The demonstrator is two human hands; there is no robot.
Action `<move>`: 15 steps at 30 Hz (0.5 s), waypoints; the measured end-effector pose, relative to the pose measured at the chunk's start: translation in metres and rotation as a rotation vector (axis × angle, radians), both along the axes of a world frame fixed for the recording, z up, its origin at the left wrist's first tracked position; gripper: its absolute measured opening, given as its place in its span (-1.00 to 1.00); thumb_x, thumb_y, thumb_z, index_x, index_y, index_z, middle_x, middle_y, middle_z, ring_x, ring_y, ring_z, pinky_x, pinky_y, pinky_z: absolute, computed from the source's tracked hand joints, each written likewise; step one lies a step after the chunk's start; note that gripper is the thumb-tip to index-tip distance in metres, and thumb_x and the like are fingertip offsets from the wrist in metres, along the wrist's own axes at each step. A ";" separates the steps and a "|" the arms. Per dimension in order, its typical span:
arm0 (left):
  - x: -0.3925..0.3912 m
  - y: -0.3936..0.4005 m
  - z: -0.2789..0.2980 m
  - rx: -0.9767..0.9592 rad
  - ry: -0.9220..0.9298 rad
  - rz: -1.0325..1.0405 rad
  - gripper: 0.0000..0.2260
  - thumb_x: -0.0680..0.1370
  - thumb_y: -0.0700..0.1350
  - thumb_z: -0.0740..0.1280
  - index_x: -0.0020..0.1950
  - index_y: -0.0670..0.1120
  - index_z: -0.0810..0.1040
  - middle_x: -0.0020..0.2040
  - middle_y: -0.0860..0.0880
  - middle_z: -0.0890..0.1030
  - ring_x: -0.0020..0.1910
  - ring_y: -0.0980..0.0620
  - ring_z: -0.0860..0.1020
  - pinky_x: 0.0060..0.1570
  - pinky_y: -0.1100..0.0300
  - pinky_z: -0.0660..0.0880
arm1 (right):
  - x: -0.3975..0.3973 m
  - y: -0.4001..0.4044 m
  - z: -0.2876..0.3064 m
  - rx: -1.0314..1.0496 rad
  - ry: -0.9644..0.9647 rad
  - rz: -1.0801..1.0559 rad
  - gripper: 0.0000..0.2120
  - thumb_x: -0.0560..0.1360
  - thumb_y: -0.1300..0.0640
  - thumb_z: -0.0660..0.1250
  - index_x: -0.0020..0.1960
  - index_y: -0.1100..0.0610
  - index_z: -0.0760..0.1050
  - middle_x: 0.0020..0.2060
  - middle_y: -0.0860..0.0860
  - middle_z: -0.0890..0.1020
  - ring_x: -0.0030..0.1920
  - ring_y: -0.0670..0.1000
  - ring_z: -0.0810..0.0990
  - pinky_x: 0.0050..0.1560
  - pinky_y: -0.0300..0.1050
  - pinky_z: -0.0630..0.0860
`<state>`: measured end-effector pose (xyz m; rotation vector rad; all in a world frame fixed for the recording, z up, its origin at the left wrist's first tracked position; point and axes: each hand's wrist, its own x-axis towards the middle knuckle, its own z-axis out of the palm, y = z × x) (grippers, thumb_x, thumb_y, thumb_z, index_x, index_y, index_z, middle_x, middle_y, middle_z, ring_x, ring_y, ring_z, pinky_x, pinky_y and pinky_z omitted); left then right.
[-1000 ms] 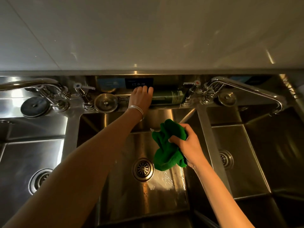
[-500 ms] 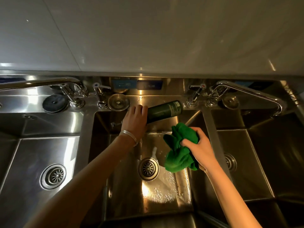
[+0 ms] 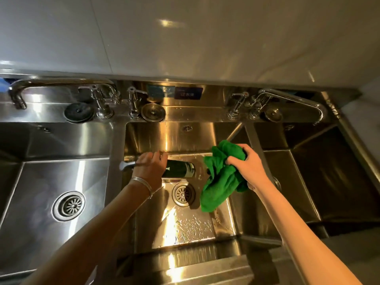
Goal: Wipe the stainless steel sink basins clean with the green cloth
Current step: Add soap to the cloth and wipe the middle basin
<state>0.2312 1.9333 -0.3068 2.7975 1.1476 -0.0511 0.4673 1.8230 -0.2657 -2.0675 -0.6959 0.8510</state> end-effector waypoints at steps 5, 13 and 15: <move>-0.008 -0.022 -0.005 -0.070 0.118 0.043 -0.55 0.50 -0.06 0.33 0.35 -0.10 0.33 0.32 -0.10 0.40 0.32 -0.07 0.36 0.34 0.05 0.25 | 0.029 0.022 0.009 0.020 -0.052 0.008 -0.61 0.22 0.14 0.47 0.02 -0.04 0.53 -0.08 0.05 0.64 -0.03 0.08 0.62 0.04 0.11 0.58; 0.034 -0.047 -0.012 -0.095 0.221 0.236 -0.43 0.45 -0.12 0.39 0.40 -0.20 0.28 0.28 -0.19 0.45 0.28 -0.17 0.42 0.24 -0.03 0.38 | 0.082 0.106 0.013 0.114 -0.446 0.272 -0.54 0.38 0.19 0.40 0.27 0.03 0.48 0.14 0.05 0.60 0.15 0.04 0.55 0.19 -0.13 0.45; 0.047 -0.060 -0.019 -0.118 0.263 0.315 -0.48 0.54 -0.09 0.23 0.46 -0.15 0.15 0.37 -0.13 0.34 0.37 -0.11 0.30 0.34 0.03 0.25 | 0.090 0.129 0.009 0.168 -0.535 0.337 -0.52 0.40 0.21 0.39 0.31 0.07 0.45 0.21 0.06 0.56 0.21 0.06 0.52 0.28 -0.03 0.42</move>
